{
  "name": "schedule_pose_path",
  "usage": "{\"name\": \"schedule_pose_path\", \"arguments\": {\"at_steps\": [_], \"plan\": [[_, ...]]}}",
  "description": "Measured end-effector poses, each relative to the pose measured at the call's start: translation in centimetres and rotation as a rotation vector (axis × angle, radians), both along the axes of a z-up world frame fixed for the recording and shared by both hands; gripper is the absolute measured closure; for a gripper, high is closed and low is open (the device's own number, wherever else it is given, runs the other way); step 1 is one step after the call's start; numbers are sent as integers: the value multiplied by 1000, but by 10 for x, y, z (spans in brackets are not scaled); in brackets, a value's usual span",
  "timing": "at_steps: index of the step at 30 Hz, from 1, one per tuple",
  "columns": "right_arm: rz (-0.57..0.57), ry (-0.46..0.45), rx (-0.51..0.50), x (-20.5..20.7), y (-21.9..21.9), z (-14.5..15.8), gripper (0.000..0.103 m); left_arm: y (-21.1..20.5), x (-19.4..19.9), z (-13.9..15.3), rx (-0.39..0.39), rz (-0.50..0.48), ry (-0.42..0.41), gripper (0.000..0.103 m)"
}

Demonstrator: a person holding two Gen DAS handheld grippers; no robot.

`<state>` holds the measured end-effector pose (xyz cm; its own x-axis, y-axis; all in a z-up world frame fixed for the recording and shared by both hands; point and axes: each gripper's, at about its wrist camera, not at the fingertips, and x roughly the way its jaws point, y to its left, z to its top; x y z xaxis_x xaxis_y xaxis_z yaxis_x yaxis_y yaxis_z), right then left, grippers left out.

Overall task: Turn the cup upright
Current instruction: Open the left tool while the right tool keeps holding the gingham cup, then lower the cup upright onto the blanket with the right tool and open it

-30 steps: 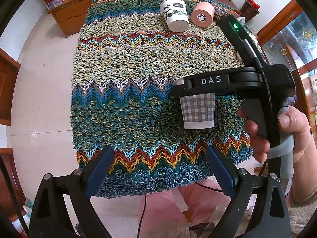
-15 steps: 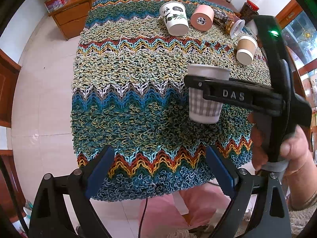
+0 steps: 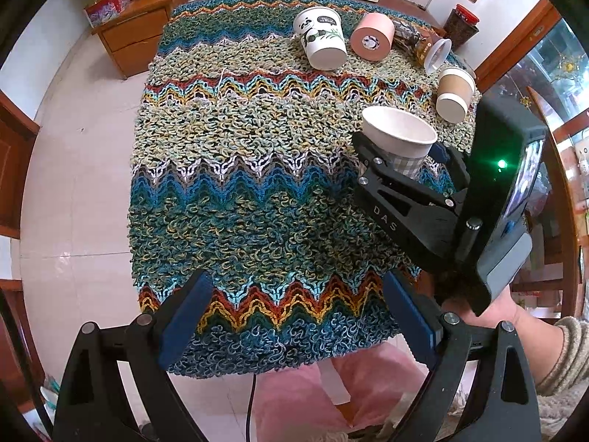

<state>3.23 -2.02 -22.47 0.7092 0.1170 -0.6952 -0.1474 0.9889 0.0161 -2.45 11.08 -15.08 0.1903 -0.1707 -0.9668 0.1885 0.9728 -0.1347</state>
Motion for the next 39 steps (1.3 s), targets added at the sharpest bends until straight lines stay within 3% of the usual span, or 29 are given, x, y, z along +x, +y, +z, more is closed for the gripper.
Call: {"name": "schedule_pose_path", "arguments": {"at_steps": [14,25,29,39], "plan": [[-12,-90,-50,-21,6,-1,35,3,2,-5,-15,15,2,8],[-11,-43,-55,-27,4,-16,35,2,1,-7,-12,4,-11,9],[9,-52,-48,-34,3,-15,24,1,-1,-7,-10,1,-11,8],[10,-64,-64,-48,2,-16,23,-7,-4,-8,-10,-10,-22,9]]}}
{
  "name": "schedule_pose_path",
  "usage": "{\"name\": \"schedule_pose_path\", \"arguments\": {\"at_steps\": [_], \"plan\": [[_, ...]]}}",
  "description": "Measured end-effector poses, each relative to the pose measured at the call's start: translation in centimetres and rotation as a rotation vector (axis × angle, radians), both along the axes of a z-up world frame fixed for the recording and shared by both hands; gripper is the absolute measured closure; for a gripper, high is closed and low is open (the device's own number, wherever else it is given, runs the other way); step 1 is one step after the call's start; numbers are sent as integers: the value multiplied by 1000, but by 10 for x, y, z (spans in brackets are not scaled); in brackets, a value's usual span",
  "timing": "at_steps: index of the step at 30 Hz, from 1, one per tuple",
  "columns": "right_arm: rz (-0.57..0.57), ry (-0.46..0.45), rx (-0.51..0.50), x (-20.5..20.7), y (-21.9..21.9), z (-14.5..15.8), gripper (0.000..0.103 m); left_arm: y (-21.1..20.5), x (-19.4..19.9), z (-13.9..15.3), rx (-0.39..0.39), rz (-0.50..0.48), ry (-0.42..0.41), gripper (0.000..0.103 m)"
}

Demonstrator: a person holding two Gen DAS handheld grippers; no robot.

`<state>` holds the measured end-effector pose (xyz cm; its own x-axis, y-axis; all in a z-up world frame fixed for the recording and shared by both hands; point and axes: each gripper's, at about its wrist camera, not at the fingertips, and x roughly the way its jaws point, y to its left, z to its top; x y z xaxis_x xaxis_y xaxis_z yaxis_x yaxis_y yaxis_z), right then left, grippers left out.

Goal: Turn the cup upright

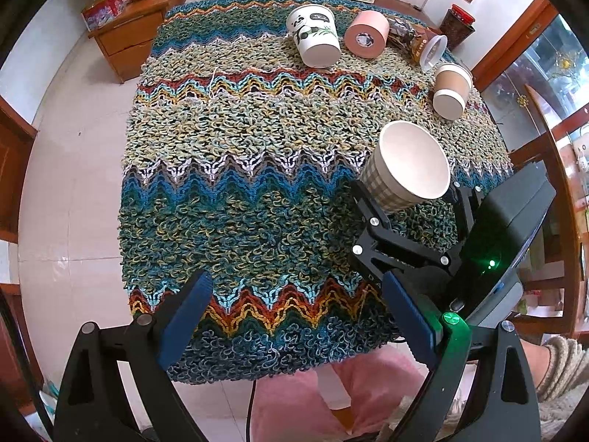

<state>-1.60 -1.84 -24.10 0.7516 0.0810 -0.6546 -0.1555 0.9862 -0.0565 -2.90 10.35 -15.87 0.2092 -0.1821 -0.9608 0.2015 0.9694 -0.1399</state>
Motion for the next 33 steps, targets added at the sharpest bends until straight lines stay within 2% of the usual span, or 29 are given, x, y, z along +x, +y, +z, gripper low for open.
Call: {"name": "schedule_pose_path", "arguments": {"at_steps": [9,21,33], "plan": [[-10,10,8,-15,-15,9,23,-9,-3,8,2,0,-14,9],[29,67,-5,-47,-33,39,23,-28,-7,39,-2,0,-60,8],[3,187,-28,-49,-54,96,23,-41,-8,85,5,30,-116,8]]}}
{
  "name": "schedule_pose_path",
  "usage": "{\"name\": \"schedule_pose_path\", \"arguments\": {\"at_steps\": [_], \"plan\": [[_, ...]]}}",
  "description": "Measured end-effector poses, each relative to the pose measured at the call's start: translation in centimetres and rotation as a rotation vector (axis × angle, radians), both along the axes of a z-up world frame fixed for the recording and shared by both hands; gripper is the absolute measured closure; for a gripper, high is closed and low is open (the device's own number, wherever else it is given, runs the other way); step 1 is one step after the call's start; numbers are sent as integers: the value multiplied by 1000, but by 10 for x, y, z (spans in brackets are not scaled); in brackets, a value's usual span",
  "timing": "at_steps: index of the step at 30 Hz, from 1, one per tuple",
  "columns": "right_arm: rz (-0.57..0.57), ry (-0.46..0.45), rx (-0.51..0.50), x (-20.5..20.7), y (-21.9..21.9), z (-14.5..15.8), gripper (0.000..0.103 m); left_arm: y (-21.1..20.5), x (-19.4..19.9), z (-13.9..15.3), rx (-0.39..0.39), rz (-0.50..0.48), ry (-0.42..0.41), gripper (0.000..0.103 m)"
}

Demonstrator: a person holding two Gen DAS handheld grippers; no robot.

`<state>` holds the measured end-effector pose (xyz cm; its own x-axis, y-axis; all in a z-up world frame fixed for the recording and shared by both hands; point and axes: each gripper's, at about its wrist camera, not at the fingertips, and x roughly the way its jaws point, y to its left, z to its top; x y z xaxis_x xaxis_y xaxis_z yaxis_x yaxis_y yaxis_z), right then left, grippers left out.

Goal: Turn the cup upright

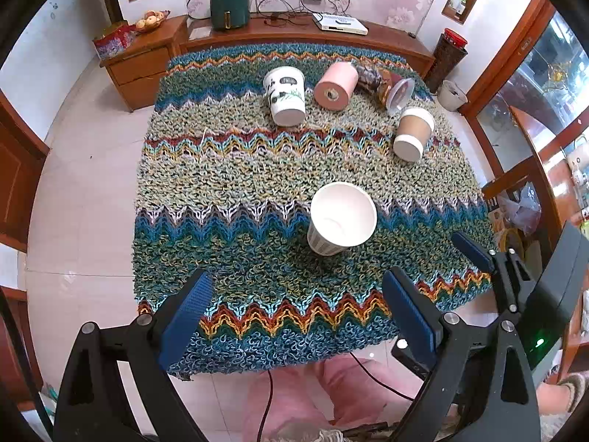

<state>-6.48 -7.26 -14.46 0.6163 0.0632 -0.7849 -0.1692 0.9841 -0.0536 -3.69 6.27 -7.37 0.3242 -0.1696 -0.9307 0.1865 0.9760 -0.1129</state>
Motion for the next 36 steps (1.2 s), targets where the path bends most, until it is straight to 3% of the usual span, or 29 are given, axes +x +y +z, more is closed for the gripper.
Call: {"name": "schedule_pose_path", "arguments": {"at_steps": [13,23,29,36], "plan": [[-31,87,-53,19,-20,71,23,-13,4,39,15,56,-32,8],[-75,190,-53,19,-41,87,23,-26,-4,37,50,66,18,8],[-115,212,-56,17,-50,86,23,-41,-9,28,69,40,50,8],[-126,191,-48,16,-58,94,23,-48,-9,32,82,59,26,8]]}}
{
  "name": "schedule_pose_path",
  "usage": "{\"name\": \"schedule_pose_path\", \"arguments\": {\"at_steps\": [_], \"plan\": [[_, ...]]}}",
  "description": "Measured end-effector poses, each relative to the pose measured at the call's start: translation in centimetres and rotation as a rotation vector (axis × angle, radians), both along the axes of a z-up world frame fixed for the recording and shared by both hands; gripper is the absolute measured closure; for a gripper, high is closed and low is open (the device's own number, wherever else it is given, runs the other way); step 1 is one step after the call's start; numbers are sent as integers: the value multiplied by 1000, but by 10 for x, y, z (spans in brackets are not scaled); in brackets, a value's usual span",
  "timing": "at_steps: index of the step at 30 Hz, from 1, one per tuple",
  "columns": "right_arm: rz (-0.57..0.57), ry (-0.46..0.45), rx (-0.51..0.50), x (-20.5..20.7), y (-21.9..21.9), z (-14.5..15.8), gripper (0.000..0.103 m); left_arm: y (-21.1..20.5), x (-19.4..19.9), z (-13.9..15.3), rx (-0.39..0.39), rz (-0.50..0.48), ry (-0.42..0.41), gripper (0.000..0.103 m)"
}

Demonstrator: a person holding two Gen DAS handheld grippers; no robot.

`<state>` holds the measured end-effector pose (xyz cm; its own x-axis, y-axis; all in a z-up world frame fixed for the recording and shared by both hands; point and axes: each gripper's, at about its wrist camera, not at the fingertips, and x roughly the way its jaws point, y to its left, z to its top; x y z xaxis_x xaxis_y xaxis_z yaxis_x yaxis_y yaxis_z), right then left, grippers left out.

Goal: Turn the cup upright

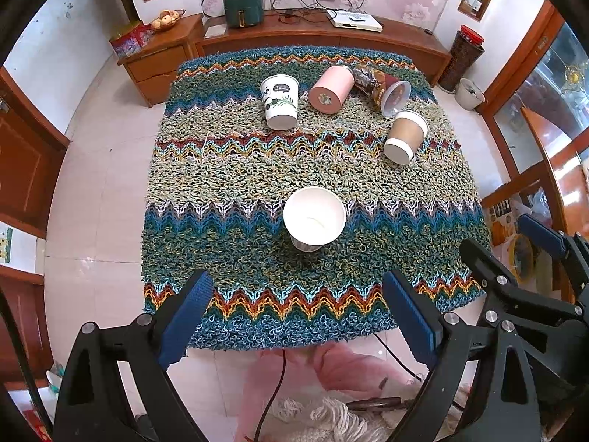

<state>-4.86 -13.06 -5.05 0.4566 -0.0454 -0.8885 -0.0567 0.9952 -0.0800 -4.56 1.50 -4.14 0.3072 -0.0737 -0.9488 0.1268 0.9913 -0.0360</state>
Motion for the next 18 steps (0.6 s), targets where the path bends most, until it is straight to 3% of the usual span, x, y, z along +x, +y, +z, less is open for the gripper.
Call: {"name": "schedule_pose_path", "arguments": {"at_steps": [8,18], "plan": [[-25,-19,35,5,-14,13,23,-1,2,10,0,42,-34,8],[-22,-153,77,2,-18,45,23,-2,-2,40,12,67,-163,8]]}}
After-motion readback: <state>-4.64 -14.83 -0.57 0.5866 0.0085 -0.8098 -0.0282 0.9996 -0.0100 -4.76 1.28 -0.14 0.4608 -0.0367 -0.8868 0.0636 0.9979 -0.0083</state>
